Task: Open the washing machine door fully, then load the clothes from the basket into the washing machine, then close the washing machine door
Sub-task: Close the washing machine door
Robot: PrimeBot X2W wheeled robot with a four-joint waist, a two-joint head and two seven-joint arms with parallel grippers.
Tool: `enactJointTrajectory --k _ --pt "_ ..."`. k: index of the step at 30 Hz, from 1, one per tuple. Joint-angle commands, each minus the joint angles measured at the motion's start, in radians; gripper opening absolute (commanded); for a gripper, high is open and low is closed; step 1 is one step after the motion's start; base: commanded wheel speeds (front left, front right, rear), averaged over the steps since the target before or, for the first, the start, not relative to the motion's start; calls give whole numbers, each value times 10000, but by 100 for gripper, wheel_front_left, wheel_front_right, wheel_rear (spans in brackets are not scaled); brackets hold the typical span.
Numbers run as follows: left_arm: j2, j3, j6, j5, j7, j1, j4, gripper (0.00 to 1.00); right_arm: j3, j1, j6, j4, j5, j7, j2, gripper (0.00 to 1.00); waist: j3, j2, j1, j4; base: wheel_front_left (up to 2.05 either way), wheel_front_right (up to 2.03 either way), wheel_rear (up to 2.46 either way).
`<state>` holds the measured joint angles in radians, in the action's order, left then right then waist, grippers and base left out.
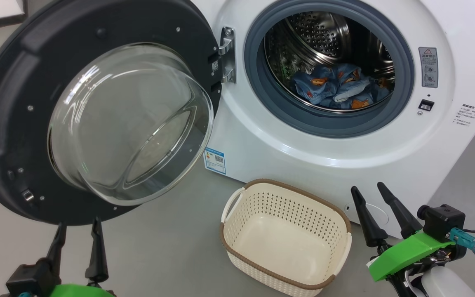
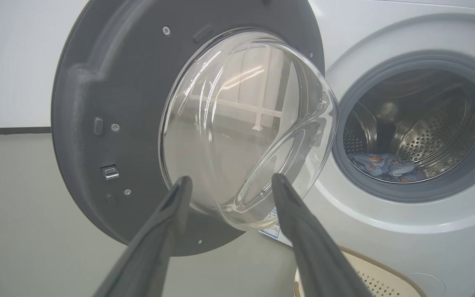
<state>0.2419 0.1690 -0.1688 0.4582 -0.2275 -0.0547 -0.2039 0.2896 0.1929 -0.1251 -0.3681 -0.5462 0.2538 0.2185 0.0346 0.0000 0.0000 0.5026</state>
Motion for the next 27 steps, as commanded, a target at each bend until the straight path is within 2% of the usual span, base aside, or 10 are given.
enactJointTrajectory --k 1,12,15,16,27 --pt "311 -369 -79 69 -9 -155 291 100 201 258 -56 183 -46 80 100 100 2 0 0 -5 0 0 0" --pt "416 -361 -105 150 25 -195 384 99 175 193 -56 201 -64 80 126 100 -50 0 0 -183 0 0 0" --pt "461 -356 -51 192 35 -268 379 18 184 208 -56 199 -68 80 136 100 -76 0 0 -247 0 0 0" --pt "473 -349 -2 229 46 -303 401 0 187 213 -56 200 -68 80 141 100 -84 0 0 -271 0 0 0" --pt "1197 -974 243 673 406 -1177 1714 0 177 230 -56 196 -83 80 210 100 -108 0 0 -487 0 0 0"
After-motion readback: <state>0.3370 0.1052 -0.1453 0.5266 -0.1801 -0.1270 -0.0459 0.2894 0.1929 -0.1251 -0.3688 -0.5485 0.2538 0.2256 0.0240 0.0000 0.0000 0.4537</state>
